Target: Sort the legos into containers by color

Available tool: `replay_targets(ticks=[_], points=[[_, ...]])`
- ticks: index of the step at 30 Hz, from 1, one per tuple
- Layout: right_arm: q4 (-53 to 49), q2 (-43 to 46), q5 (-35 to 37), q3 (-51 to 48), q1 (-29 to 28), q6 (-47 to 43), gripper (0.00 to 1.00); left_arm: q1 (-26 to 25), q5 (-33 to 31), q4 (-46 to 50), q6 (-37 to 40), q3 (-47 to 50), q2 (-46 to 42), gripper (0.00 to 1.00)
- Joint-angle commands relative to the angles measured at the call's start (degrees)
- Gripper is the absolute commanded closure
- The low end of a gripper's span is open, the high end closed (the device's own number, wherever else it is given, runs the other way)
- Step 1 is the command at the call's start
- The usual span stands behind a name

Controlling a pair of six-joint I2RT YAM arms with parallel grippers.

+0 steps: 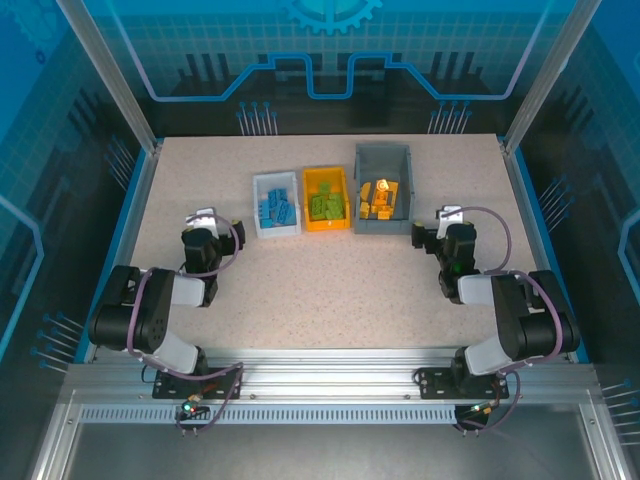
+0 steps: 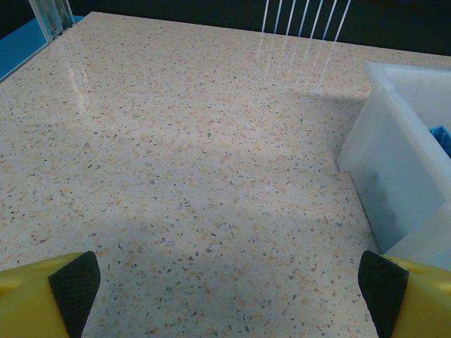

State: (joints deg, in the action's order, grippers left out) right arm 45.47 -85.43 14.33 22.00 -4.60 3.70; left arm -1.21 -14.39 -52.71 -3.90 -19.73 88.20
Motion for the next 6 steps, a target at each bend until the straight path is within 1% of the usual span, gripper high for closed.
replay_targets(ticks=[1,6], points=[[0.8,-0.6,1.6,0.9,-0.8,-0.9,0.00,0.7,1.6,-1.9,1.0,-0.8,0.3,0.01],[1.0,-0.6,2.1,0.9,-0.6,-0.7,0.00,0.6,1.5,-1.9,1.1,-0.7,0.3,0.01]])
